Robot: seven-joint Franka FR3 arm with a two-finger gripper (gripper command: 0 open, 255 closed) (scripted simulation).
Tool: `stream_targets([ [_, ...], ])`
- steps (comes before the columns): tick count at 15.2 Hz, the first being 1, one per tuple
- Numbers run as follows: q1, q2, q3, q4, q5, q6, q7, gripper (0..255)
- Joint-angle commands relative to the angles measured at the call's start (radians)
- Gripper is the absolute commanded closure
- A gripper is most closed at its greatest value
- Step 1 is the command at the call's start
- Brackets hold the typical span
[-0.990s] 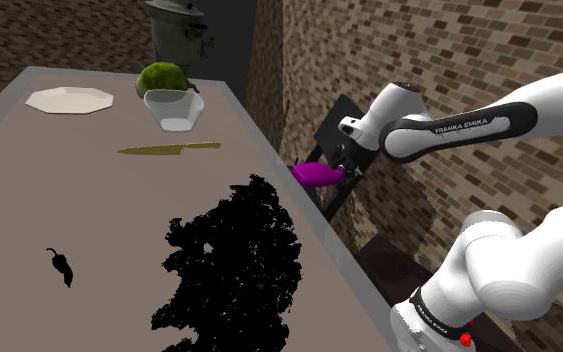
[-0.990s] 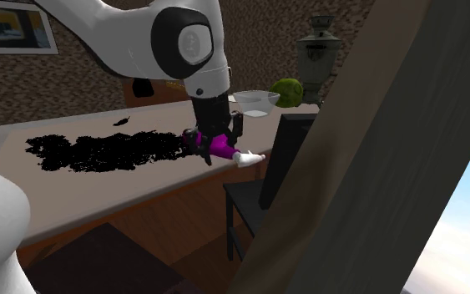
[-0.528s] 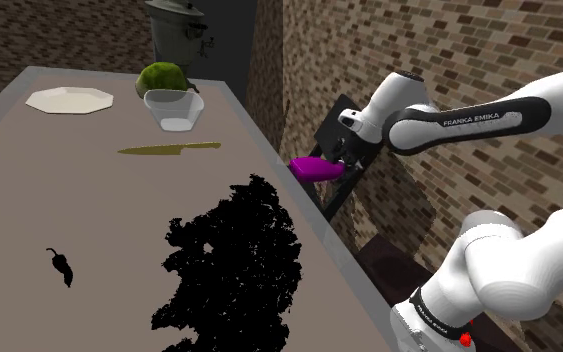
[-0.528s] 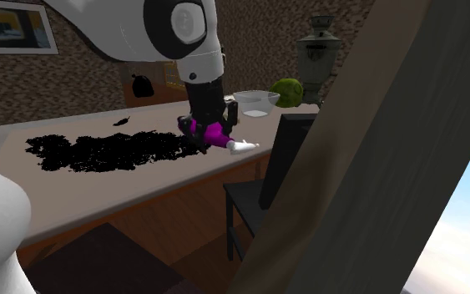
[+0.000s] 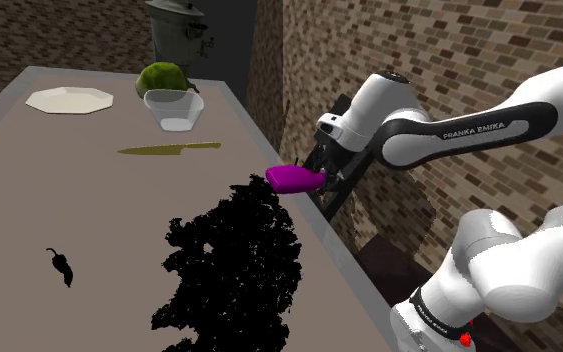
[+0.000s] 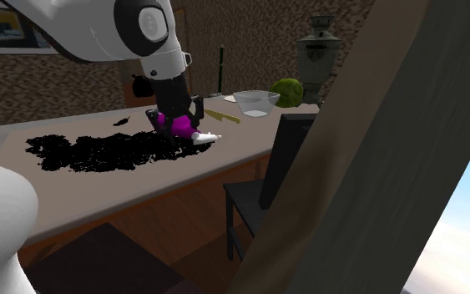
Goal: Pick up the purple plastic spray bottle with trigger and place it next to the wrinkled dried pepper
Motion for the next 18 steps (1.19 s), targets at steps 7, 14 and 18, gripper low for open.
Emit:
stream_targets([
  [7, 0.098, 0.103, 0.165, 0.074, 0.058, 0.008, 0.212, 255],
  [14, 0.165, 0.242, 0.289, 0.203, 0.079, 0.002, 0.384, 255],
  [18, 0.195, 0.335, 0.351, 0.3, 0.073, -0.014, 0.479, 255],
])
